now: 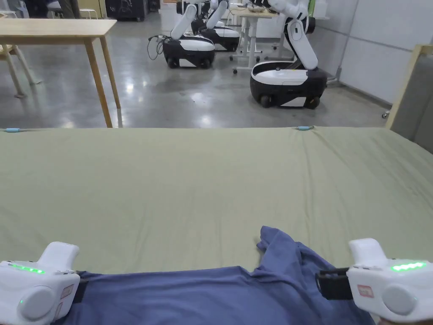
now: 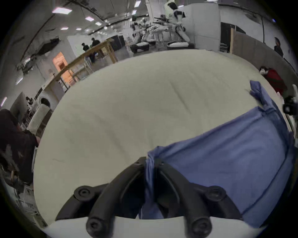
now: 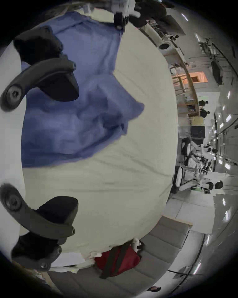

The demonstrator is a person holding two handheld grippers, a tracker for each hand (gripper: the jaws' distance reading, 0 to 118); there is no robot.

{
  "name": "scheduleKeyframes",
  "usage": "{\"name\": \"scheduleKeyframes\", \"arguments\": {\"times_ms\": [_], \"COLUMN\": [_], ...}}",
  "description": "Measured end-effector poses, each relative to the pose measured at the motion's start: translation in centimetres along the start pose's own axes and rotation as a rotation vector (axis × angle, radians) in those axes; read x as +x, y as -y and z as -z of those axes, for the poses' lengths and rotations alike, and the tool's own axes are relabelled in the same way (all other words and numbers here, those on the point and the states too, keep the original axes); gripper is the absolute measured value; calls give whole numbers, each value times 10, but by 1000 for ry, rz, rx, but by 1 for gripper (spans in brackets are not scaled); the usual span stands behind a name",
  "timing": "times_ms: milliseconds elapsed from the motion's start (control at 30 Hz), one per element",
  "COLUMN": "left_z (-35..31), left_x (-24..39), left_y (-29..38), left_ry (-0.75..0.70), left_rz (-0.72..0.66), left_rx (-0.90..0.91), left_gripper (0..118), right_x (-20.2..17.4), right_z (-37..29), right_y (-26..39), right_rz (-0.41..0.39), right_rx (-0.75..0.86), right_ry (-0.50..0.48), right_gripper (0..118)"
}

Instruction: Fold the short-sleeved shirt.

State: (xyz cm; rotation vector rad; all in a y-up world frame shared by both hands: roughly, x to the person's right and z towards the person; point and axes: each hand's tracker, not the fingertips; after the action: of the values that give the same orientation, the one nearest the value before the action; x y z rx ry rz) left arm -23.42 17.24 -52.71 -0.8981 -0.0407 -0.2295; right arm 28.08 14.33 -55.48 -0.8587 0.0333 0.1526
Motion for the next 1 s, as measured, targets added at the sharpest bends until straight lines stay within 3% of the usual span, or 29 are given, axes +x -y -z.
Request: {"name": "scheduleKeyframes", "arguments": {"times_ms": [100, 133, 200, 267, 300, 400, 533, 700, 867, 1000], "left_z": [-12, -10, -12, -13, -16, -31, -88, -178, -220, -197], "left_x": [4, -1, -1, -3, -3, 0, -4, -4, -3, -9], "left_y": [0, -1, 2, 4, 5, 8, 15, 53, 124, 187], "left_ry": [-13, -14, -13, -8, -6, -41, -37, -25, -79, -34], "left_rz": [-2, -6, -20, -36, -38, -10, -46, -93, -92, -133], "left_rx": [16, 17, 15, 16, 20, 38, 168, 340, 318, 175], "left_gripper": [7, 7, 7, 7, 7, 7, 7, 7, 7, 7], "right_x": [4, 5, 0, -3, 2, 8, 27, 37, 25, 4], "right_z": [35, 41, 46, 29, 21, -14, -97, -203, -259, -247], "right_y": [-12, -12, -8, 1, 3, 6, 9, 48, 123, 192], "right_rz": [-13, -5, -14, -8, 45, 55, 116, 83, 53, 45], "right_rx": [-55, -104, -131, -86, -95, 4, 165, 332, 332, 184], "right_ry": [21, 6, 33, 0, -90, -44, -83, -78, -17, 7], "right_gripper": [116, 105, 4, 4, 4, 4, 4, 4, 4, 4]}}
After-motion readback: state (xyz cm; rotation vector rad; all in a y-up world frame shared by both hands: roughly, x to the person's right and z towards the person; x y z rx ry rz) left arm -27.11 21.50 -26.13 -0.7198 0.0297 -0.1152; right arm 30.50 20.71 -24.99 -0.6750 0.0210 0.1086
